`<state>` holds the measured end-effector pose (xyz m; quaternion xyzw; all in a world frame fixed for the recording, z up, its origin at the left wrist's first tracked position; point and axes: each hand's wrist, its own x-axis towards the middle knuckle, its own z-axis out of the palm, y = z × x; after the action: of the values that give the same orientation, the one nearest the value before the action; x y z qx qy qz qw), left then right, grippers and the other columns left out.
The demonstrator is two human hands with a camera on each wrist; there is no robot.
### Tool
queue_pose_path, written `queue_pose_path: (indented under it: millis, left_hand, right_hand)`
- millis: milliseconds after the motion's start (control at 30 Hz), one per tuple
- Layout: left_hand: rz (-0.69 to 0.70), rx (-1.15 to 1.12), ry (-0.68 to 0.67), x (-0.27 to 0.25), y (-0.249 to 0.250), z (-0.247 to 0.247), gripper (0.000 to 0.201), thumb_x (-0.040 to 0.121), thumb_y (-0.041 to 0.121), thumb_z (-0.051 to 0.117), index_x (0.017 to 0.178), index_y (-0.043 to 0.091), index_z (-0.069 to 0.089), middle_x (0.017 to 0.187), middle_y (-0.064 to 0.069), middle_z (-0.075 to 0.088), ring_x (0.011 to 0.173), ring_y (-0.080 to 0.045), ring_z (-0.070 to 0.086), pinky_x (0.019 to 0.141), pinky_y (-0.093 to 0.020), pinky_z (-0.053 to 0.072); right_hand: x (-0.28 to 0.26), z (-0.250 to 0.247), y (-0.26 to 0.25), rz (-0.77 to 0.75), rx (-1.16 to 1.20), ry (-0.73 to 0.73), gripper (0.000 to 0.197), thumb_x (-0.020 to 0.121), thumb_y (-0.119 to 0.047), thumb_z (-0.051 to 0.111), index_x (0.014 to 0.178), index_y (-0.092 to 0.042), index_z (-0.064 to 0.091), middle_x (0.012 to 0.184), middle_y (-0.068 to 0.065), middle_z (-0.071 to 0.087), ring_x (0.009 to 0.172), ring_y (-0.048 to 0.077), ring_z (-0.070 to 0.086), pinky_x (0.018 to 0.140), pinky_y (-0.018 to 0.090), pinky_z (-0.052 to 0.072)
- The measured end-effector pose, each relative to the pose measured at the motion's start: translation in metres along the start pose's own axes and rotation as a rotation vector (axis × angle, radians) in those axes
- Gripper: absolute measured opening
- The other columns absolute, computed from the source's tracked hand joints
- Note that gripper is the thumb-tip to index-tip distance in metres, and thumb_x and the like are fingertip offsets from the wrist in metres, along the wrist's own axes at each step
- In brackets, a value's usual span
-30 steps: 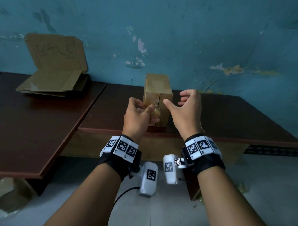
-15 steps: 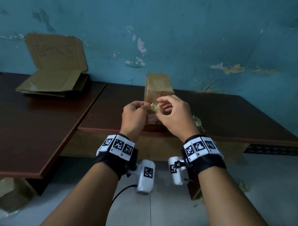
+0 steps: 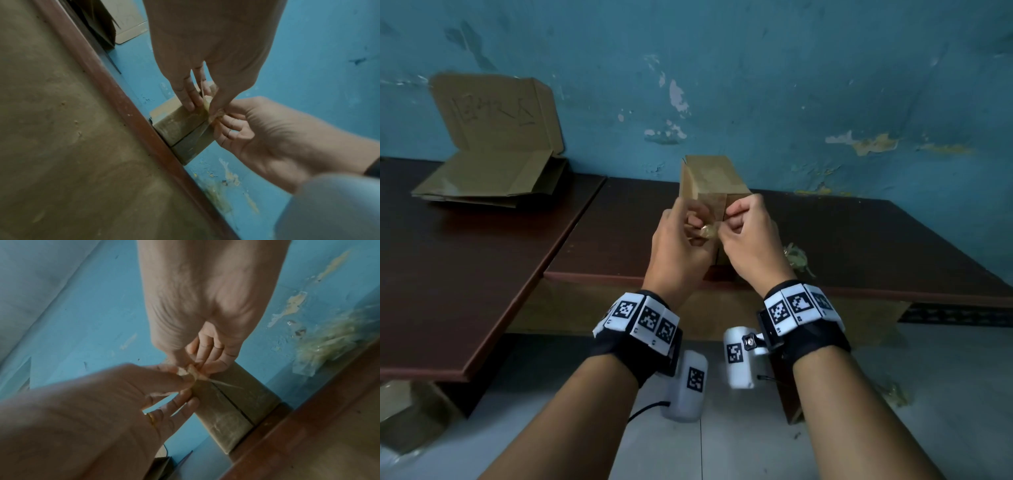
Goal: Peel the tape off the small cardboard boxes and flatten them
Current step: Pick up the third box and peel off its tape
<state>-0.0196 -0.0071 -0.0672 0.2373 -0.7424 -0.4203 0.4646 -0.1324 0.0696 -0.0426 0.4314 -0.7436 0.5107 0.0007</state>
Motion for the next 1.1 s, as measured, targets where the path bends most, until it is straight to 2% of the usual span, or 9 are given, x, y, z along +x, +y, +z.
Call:
queue_pose_path:
  millis: [167,300,333,400,500,667,800,933,1100]
  left_hand:
    - [0.124,0.151,0.041,-0.001,-0.006,0.002,0.022,0.088,0.004,0.084,0.102,0.020,0.077,0.106,0.005,0.064,0.091,0.000,0.066,0.078,-0.005,0.050]
    - [0.171,0.214,0.073,0.001,-0.010,0.005,0.011,0.093,0.009,0.081,0.102,0.014,0.079,0.104,0.003,0.065,0.088,-0.010,0.067,0.079,-0.013,0.052]
    - [0.152,0.217,0.080,0.002,-0.010,0.005,0.007,0.095,0.012,0.079,0.102,0.014,0.080,0.104,0.002,0.064,0.090,-0.012,0.067,0.081,-0.019,0.053]
    - [0.097,0.212,0.090,0.003,-0.010,0.005,0.007,0.100,0.019,0.075,0.103,0.014,0.079,0.105,0.000,0.063,0.092,-0.014,0.064,0.081,-0.024,0.052]
    - [0.041,0.222,0.085,0.005,-0.011,0.003,0.016,0.105,0.024,0.067,0.109,0.013,0.079,0.106,-0.002,0.062,0.091,-0.014,0.060,0.073,-0.015,0.042]
    - [-0.028,0.192,0.019,0.004,-0.011,0.004,0.020,0.109,0.029,0.061,0.109,0.014,0.075,0.100,-0.002,0.069,0.089,-0.015,0.064,0.066,-0.018,0.041]
    - [-0.034,0.104,0.011,-0.001,-0.005,0.007,0.015,0.110,0.029,0.059,0.109,0.015,0.065,0.097,0.001,0.070,0.087,-0.008,0.064,0.066,-0.016,0.045]
    - [-0.087,-0.014,0.001,-0.002,0.002,0.004,0.034,0.102,0.026,0.070,0.123,0.014,0.047,0.096,0.000,0.064,0.081,-0.005,0.062,0.070,-0.023,0.052]
    - [0.070,0.230,-0.025,0.004,-0.008,0.003,0.027,0.094,0.010,0.077,0.113,0.016,0.059,0.105,-0.002,0.060,0.086,-0.013,0.062,0.078,-0.031,0.056]
  right_hand:
    - [0.002,-0.008,0.002,0.100,0.099,0.005,0.029,0.099,-0.016,0.071,0.111,-0.019,0.045,0.091,-0.001,0.074,0.079,0.003,0.066,0.060,0.009,0.043]
    - [0.002,-0.009,0.007,0.119,0.224,-0.081,0.024,0.100,-0.016,0.070,0.106,-0.023,0.048,0.089,0.004,0.077,0.083,0.020,0.077,0.080,0.046,0.064]
    - [0.002,-0.010,0.006,0.129,0.319,-0.104,0.020,0.100,-0.011,0.068,0.106,-0.021,0.051,0.089,0.007,0.076,0.083,0.024,0.079,0.080,0.049,0.064]
    - [0.001,-0.013,0.004,0.146,0.462,-0.168,0.018,0.097,0.001,0.064,0.106,-0.014,0.058,0.091,0.012,0.074,0.082,0.026,0.079,0.080,0.045,0.065]
    - [0.001,-0.011,0.005,0.012,0.228,-0.182,0.027,0.085,-0.004,0.081,0.103,-0.022,0.072,0.102,0.004,0.073,0.086,0.020,0.078,0.085,0.044,0.066]
    - [0.004,-0.007,0.006,-0.140,-0.028,-0.066,0.019,0.086,-0.008,0.088,0.102,-0.015,0.080,0.097,-0.010,0.062,0.077,-0.002,0.066,0.072,0.013,0.055]
    - [0.008,-0.003,0.011,-0.216,-0.138,-0.013,0.009,0.091,-0.011,0.083,0.100,-0.014,0.081,0.097,-0.011,0.063,0.083,0.006,0.065,0.078,0.032,0.059]
    - [0.007,-0.003,0.015,-0.240,-0.300,0.000,0.012,0.099,-0.020,0.075,0.106,-0.012,0.080,0.102,-0.008,0.055,0.099,0.012,0.048,0.090,0.031,0.047]
    - [0.006,-0.008,0.016,-0.134,-0.306,-0.100,0.024,0.106,-0.031,0.065,0.105,-0.011,0.077,0.105,-0.007,0.053,0.107,0.013,0.043,0.085,0.025,0.032]
